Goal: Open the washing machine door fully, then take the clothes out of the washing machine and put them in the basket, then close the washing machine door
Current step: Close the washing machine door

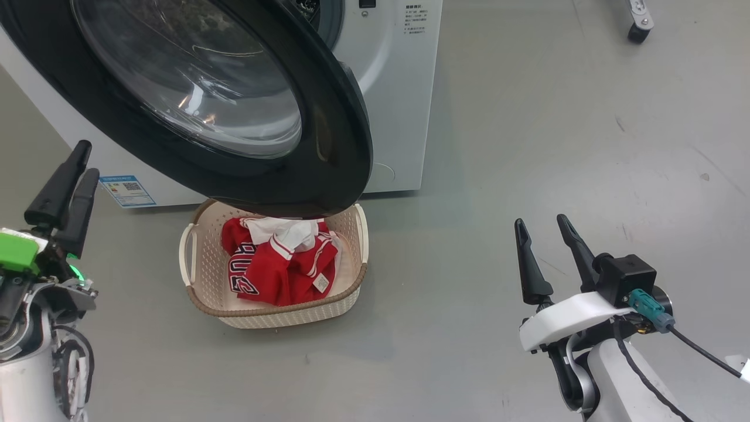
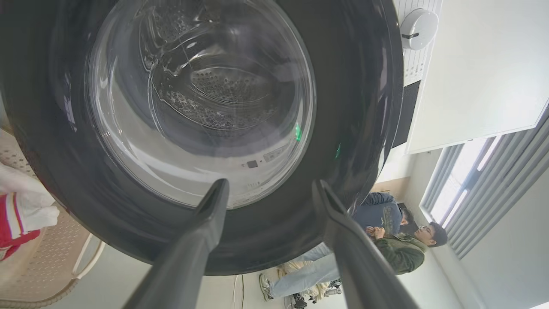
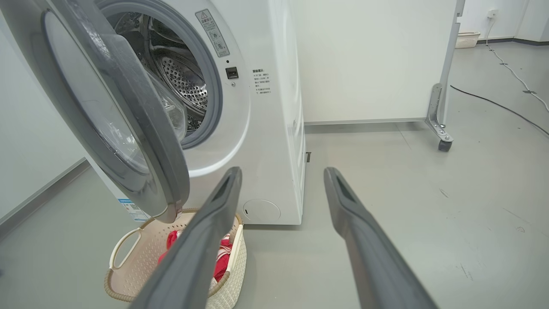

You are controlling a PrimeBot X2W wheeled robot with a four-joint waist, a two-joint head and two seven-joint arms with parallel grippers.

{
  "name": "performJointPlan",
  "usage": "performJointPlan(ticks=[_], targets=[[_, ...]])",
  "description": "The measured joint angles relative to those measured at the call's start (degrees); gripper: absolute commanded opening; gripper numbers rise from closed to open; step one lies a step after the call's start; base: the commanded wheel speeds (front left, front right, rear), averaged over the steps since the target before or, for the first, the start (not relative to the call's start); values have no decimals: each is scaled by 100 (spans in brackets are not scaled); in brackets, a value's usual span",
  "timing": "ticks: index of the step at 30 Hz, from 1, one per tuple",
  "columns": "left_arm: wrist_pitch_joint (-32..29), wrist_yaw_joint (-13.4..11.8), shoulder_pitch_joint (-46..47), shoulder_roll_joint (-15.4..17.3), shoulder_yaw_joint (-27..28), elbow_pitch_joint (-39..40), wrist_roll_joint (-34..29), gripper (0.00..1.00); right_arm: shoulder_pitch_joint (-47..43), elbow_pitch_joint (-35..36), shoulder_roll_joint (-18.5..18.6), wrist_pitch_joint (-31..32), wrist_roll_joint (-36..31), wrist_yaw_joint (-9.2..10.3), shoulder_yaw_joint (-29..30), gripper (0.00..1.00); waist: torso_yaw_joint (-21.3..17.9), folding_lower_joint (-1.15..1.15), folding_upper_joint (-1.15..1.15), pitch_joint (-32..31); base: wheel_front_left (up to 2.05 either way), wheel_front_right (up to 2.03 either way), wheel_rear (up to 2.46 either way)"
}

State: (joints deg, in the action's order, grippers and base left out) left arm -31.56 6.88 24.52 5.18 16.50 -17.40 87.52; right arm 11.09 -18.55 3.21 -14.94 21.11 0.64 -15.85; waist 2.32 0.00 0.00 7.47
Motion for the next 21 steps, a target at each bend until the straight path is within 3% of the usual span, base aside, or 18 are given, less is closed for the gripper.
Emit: performJointPlan(ticks=[7, 11, 21], targets=[[652, 0, -415, 272, -463, 647, -1159, 100, 1, 20, -1, 0, 0, -1, -1, 100, 32, 0, 0, 13, 0, 0, 0], [898, 0, -552, 334, -700, 794, -1488, 100, 2, 24, -1, 0, 0, -1, 0, 100, 38, 0, 0, 16, 0, 0, 0], [1964, 1, -993, 833, -1650, 1144, -2746, 100, 3, 32, 0, 0, 0, -1, 0, 100, 38, 0, 0, 29, 0, 0, 0]])
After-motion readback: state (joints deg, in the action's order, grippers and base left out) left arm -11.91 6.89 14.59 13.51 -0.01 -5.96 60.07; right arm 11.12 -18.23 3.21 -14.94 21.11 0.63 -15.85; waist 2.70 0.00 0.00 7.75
